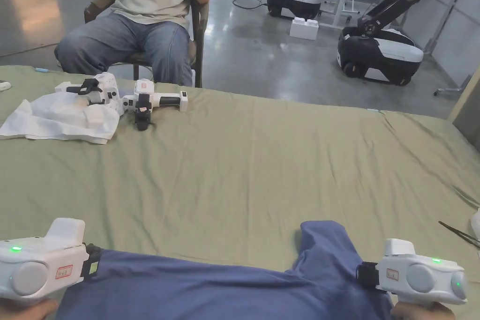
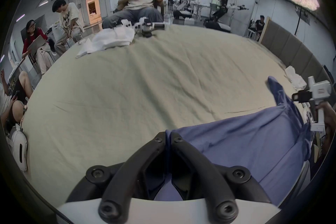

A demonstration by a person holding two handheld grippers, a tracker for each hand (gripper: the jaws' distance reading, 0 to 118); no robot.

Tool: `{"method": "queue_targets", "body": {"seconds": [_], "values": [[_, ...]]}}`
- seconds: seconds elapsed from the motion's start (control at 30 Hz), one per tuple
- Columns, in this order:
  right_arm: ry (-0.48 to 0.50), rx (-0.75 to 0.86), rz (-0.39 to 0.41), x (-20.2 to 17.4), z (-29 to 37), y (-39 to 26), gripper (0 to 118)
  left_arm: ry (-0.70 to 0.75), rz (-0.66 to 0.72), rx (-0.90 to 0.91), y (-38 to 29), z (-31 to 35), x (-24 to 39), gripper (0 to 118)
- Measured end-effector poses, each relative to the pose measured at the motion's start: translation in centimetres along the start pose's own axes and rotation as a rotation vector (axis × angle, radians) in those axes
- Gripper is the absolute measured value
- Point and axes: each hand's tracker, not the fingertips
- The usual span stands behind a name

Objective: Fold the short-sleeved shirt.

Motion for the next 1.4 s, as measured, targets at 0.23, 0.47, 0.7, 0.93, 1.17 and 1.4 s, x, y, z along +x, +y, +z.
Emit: {"method": "queue_targets", "body": {"seconds": [0.23, 0.47, 0.7, 0.93, 1.17, 1.4], "values": [[0.027, -0.102, 0.020, -0.2, -3.0, 1.0, 38, 0.009, 0.034, 0.055, -0.5, 2.6, -0.1, 0], [0.018, -0.065, 0.004, -1.0, -2.1, 0.6, 0, 0.013, 0.049, 0.049, -1.6, 2.8, -0.1, 0], [0.049, 0.124, -0.023, 0.3, 7.2, -1.1, 0, -0.001, 0.071, 0.096, -1.9, 5.4, -0.7, 0], [0.051, 0.212, 0.045, 0.7, 16.5, -5.8, 0, -0.025, 0.089, 0.143, -3.4, 10.5, -1.3, 0], [0.026, 0.186, 0.112, 0.7, 21.1, -12.5, 0, -0.060, 0.094, 0.148, -7.9, 14.9, -1.3, 0], [-0.018, 0.022, 0.160, 0.6, 20.3, -19.9, 0, -0.056, 0.059, -0.022, -14.8, 15.6, -1.1, 0]]}}
